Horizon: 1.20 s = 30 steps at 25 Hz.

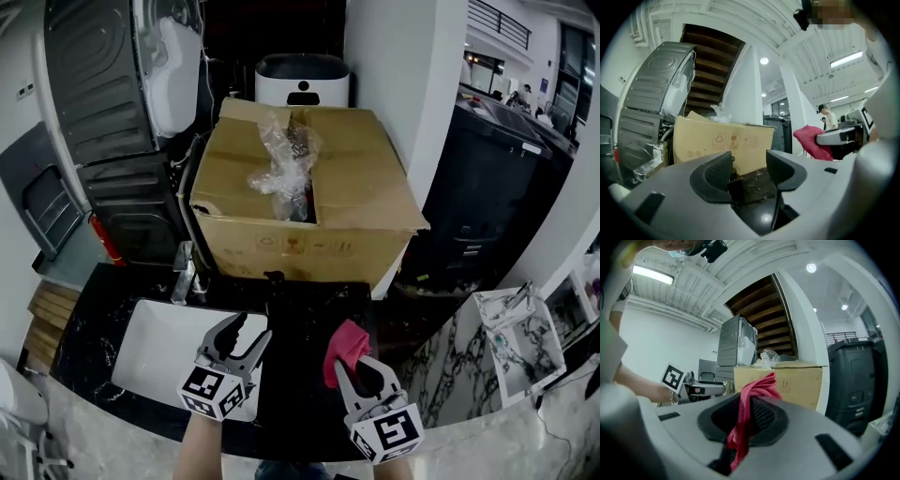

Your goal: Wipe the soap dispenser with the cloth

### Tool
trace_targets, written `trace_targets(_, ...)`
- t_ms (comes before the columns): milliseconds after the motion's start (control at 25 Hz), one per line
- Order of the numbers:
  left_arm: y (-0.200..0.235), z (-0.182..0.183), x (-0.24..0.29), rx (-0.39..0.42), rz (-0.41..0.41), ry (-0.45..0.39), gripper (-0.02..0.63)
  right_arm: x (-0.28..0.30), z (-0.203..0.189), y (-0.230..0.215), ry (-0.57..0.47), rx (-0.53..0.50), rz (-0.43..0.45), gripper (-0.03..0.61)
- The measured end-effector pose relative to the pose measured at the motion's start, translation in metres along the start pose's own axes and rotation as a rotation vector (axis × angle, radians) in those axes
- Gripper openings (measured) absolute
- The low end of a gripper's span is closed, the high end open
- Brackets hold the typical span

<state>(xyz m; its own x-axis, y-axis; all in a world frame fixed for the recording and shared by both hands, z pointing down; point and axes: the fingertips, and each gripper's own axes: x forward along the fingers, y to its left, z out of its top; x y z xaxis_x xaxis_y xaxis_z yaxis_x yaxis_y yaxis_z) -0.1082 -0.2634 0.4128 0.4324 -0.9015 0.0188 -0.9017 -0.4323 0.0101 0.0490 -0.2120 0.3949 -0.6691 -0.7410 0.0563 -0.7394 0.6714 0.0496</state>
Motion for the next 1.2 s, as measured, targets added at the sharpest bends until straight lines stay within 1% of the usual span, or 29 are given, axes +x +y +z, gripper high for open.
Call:
trace_targets(120, 0.014, -0.013, 0.027, -0.008, -0.041, 0.038, 0.241, 0.014, -0.006, -0.003, 0.008, 0.038, -0.019, 0.049)
trace_targets(320, 0.031, -0.045, 0.072, 0.001, -0.103, 0.127, 0.23, 0.043, -0.023, -0.008, 0.058, 0.015, -0.061, 0.049)
trace_targets(480, 0.047, -0.065, 0.1, -0.024, -0.12, 0.159, 0.215, 0.066, -0.035, -0.001, 0.088, 0.016, -0.047, 0.049)
trace_targets(600, 0.05, -0.073, 0.117, -0.037, -0.139, 0.163, 0.209, 0.077, -0.05, 0.001, 0.12, 0.013, -0.044, 0.049)
trace_targets(800, 0.061, -0.071, 0.134, -0.061, -0.127, 0.142, 0.198, 0.095, -0.063, -0.002, 0.199, -0.017, -0.065, 0.049)
trace_targets(960, 0.063, -0.073, 0.143, -0.044, -0.129, 0.146, 0.202, 0.102, -0.062, -0.004, 0.205, -0.026, -0.071, 0.049)
trace_targets(1080, 0.065, -0.074, 0.148, -0.047, -0.139, 0.14, 0.204, 0.101, -0.065, -0.003, 0.212, -0.02, -0.073, 0.049)
trace_targets(1200, 0.066, -0.071, 0.152, -0.061, -0.163, 0.12, 0.172, 0.1, -0.07, -0.007, 0.217, -0.004, -0.089, 0.049)
